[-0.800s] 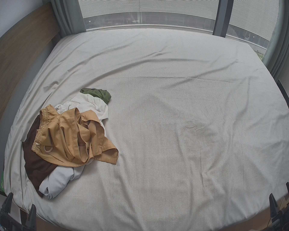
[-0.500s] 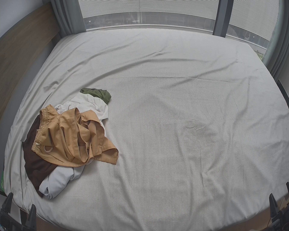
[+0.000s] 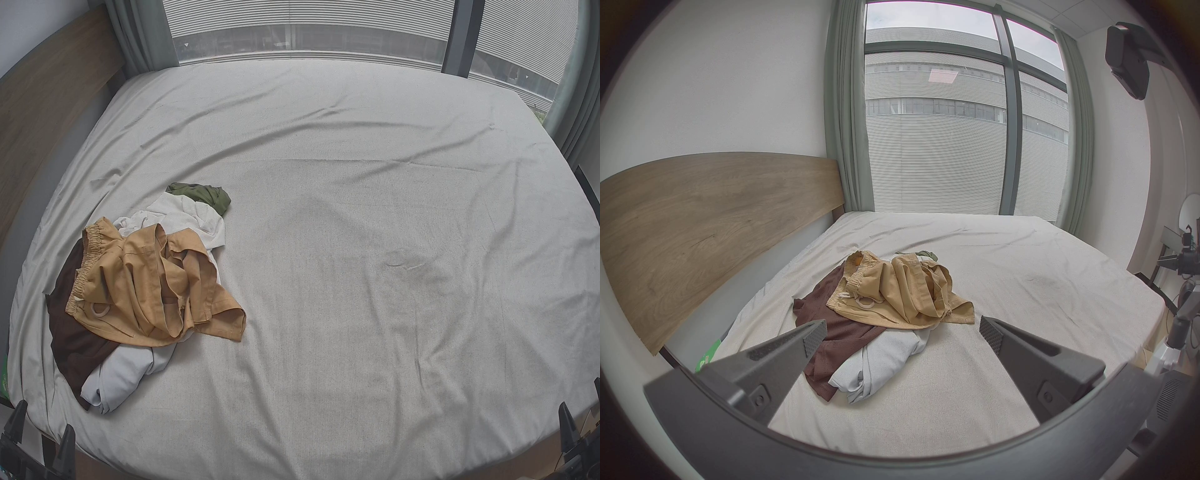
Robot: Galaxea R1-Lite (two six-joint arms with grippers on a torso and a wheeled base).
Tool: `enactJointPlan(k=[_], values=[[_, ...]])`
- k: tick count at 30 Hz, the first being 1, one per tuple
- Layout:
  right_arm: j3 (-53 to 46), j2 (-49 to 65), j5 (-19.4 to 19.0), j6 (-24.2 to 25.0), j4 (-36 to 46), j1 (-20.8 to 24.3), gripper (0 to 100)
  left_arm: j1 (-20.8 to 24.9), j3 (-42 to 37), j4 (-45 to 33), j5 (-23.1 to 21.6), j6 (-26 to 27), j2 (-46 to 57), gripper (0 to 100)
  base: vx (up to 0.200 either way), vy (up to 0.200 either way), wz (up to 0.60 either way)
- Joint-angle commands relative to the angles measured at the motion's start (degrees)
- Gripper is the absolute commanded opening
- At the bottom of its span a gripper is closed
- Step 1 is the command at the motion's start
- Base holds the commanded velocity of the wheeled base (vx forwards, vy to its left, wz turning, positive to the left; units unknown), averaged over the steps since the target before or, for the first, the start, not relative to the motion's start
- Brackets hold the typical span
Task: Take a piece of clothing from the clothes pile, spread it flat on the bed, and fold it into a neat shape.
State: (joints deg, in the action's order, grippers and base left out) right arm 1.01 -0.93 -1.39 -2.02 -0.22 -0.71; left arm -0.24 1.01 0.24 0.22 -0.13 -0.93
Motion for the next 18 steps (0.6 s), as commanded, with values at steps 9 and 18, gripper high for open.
enactJointPlan(k=[9, 18], values=[[6.3, -10.1, -0.9, -0.3, -10.2, 1.2, 100, 0.0, -1.0, 0.0, 0.1, -0.1, 0.9, 100, 0.000, 0.000, 0.00], [14.4, -24.0, -2.2, 2.5, -10.4, 7.0, 100, 0.0, -1.0, 0.0, 0.0, 0.0, 0.9, 100, 0.000, 0.000, 0.00]])
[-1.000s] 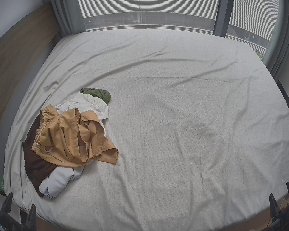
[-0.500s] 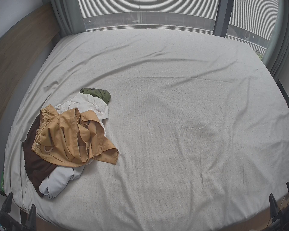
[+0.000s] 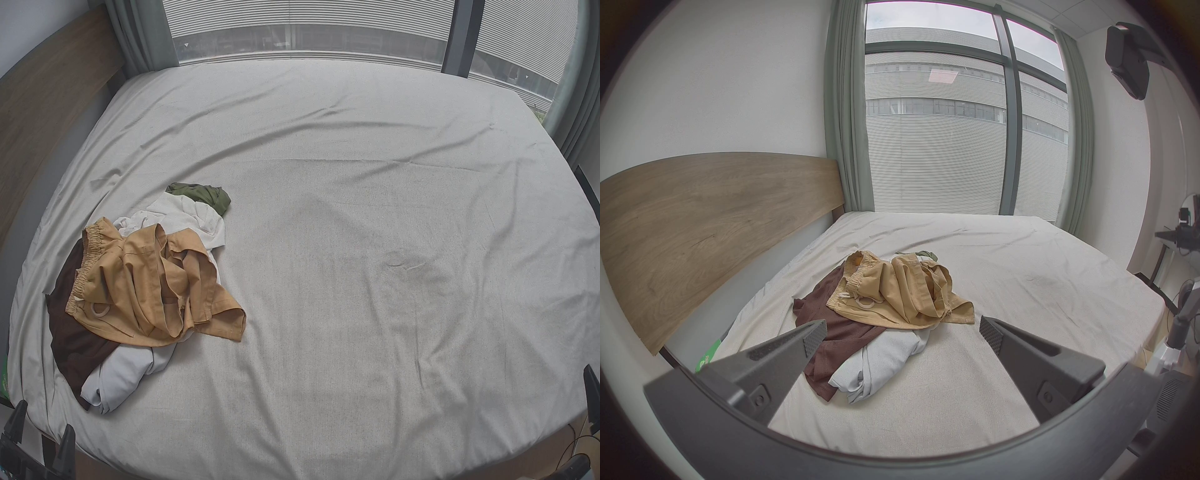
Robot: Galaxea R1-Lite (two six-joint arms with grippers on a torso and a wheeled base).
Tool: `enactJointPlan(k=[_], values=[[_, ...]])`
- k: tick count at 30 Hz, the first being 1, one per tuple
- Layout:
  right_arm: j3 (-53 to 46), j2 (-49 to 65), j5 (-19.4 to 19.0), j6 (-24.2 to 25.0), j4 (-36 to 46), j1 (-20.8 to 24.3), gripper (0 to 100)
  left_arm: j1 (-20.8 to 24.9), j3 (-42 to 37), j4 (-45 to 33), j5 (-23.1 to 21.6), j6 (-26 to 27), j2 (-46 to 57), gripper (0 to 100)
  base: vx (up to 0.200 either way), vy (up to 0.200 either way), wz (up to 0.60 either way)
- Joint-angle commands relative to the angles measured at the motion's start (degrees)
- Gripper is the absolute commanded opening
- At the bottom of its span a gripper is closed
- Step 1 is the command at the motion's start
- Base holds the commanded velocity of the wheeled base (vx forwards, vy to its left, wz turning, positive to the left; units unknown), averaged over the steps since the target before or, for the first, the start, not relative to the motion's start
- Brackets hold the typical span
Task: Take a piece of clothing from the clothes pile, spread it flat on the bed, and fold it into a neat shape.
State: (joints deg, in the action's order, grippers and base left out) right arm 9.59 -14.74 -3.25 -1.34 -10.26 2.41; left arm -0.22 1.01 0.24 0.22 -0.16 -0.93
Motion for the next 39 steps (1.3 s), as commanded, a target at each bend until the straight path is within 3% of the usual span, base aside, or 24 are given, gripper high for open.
enactJointPlan(k=[1, 8, 15, 23, 28, 35, 39], values=[[7.4, -12.5, -0.4, 2.9, -0.5, 5.1, 100, 0.0, -1.0, 0.0, 0.0, 0.0, 0.9, 100, 0.000, 0.000, 0.00], [13.1, -23.8, -0.9, 6.7, -2.0, 10.6, 100, 0.0, -1.0, 0.0, 0.0, 0.0, 0.9, 100, 0.000, 0.000, 0.00], [18.4, -36.2, -1.7, 6.6, -8.3, 11.5, 100, 0.0, -1.0, 0.0, 0.0, 0.0, 0.9, 100, 0.000, 0.000, 0.00], [22.7, -47.6, -1.8, 7.1, -12.5, 15.7, 100, 0.0, -1.0, 0.0, 0.0, -0.1, 0.9, 100, 0.000, 0.000, 0.00], [24.6, -54.3, -3.6, 8.8, -17.2, 16.0, 100, 0.0, -1.0, 0.0, 0.0, -0.3, 0.9, 100, 0.000, 0.000, 0.00], [27.8, -62.1, -5.5, 16.1, -19.2, 18.7, 100, 0.0, -1.0, 0.0, 0.0, -0.4, 0.9, 100, 0.000, 0.000, 0.00], [28.8, -65.2, -5.5, 17.5, -19.2, 19.5, 100, 0.0, -1.0, 0.0, 0.0, -0.4, 0.9, 100, 0.000, 0.000, 0.00]])
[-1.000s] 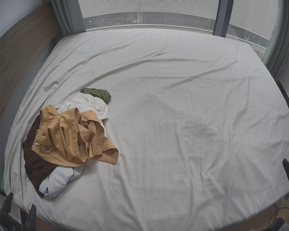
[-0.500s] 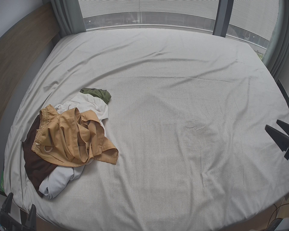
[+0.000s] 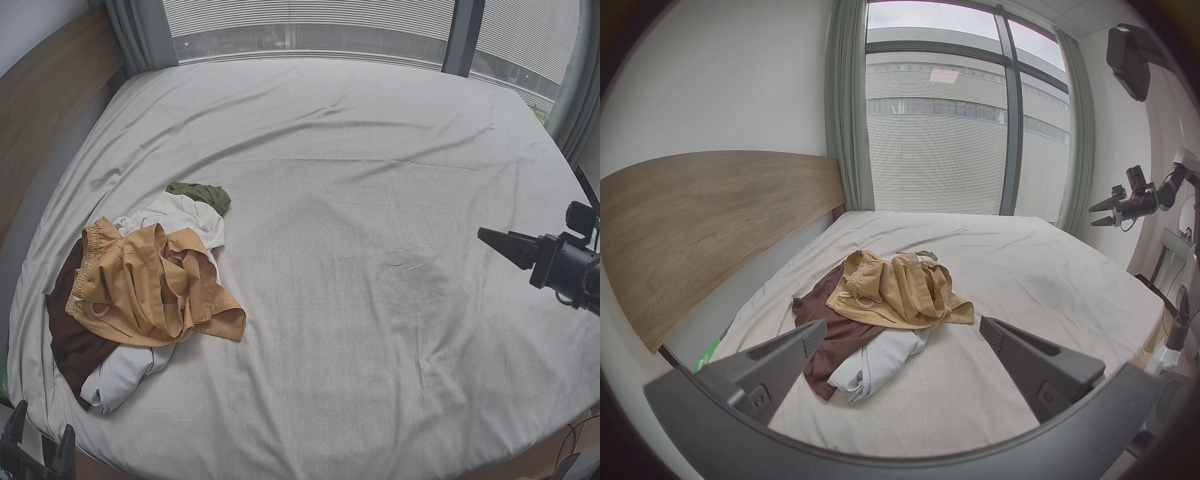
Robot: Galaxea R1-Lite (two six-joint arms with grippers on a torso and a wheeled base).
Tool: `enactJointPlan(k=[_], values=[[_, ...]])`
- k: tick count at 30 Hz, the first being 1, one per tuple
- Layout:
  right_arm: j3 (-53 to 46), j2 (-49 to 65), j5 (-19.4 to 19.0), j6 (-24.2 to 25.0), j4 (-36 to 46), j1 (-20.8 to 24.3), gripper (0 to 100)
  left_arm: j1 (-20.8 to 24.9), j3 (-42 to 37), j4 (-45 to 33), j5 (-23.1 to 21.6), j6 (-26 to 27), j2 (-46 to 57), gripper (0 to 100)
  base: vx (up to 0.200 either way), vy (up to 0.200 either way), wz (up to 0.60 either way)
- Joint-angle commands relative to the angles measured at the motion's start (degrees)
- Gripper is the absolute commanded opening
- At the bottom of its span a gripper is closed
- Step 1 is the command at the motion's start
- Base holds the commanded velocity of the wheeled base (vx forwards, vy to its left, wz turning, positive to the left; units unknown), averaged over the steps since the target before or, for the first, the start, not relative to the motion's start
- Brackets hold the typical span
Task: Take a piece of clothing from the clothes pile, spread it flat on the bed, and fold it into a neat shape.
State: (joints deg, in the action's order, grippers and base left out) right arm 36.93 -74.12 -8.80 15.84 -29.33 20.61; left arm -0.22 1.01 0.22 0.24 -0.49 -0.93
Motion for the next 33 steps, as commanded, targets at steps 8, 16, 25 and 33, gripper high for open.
enactJointPlan(k=[8, 16, 25, 33], values=[[3.9, -11.3, -0.4, 0.7, -0.3, 3.6, 100, 0.0, -1.0, 0.0, 0.0, 0.0, 0.9, 100, 0.000, 0.000, 0.00], [6.6, -16.5, -0.3, 1.0, -0.3, 7.3, 100, 0.0, -1.0, 0.0, 0.0, 0.0, 0.9, 100, 0.000, 0.000, 0.00], [8.5, -25.4, 0.5, 1.0, -6.2, 10.3, 100, 0.0, -1.0, 0.0, 0.0, 0.0, 0.9, 100, 0.000, 0.000, 0.00], [11.2, -30.6, 0.9, 0.8, -9.1, 12.8, 100, 0.0, -1.0, 0.0, 0.0, 0.0, 0.9, 100, 0.000, 0.000, 0.00]])
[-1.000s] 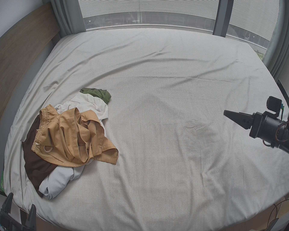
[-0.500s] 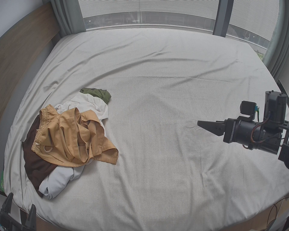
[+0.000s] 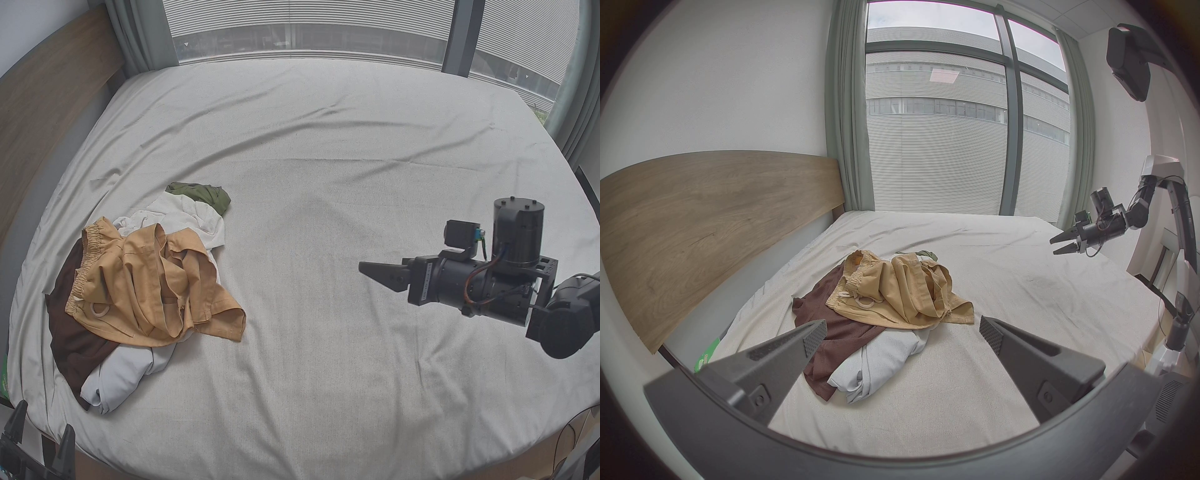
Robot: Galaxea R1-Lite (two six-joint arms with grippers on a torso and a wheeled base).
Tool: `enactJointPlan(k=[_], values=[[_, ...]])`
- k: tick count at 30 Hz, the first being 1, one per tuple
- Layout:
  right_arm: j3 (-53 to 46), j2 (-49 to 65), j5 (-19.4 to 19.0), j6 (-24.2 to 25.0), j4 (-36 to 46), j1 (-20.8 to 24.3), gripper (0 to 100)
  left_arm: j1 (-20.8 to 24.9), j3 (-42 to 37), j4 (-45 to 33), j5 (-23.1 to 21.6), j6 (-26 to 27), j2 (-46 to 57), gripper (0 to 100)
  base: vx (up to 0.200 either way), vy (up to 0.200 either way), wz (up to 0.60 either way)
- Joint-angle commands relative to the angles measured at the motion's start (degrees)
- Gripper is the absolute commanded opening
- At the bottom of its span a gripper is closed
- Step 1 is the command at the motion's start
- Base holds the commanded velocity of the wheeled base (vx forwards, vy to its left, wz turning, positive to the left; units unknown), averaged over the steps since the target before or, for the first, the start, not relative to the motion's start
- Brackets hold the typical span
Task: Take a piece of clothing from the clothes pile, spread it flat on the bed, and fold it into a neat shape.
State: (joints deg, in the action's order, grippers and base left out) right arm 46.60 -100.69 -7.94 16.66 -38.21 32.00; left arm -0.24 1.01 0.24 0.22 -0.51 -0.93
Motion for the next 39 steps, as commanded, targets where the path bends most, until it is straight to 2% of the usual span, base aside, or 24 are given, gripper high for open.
enactJointPlan(k=[1, 17, 33, 39], values=[[2.4, -5.4, 0.0, -0.1, -0.3, 2.5, 100, 0.0, -1.0, 0.0, 0.0, 0.0, 0.9, 100, 0.000, 0.000, 0.00], [10.3, -17.6, 0.2, 1.4, -3.5, 9.5, 100, 0.0, -1.0, 0.0, 0.0, 0.1, 0.9, 100, 0.000, 0.000, 0.00], [22.7, -29.2, -0.2, 1.5, -3.5, 13.6, 100, 0.0, -1.0, 0.0, 0.0, 0.0, 0.9, 100, 0.000, 0.000, 0.00], [26.7, -34.1, 0.0, 1.6, -3.3, 13.5, 100, 0.0, -1.0, 0.0, 0.0, 0.1, 0.9, 100, 0.000, 0.000, 0.00]])
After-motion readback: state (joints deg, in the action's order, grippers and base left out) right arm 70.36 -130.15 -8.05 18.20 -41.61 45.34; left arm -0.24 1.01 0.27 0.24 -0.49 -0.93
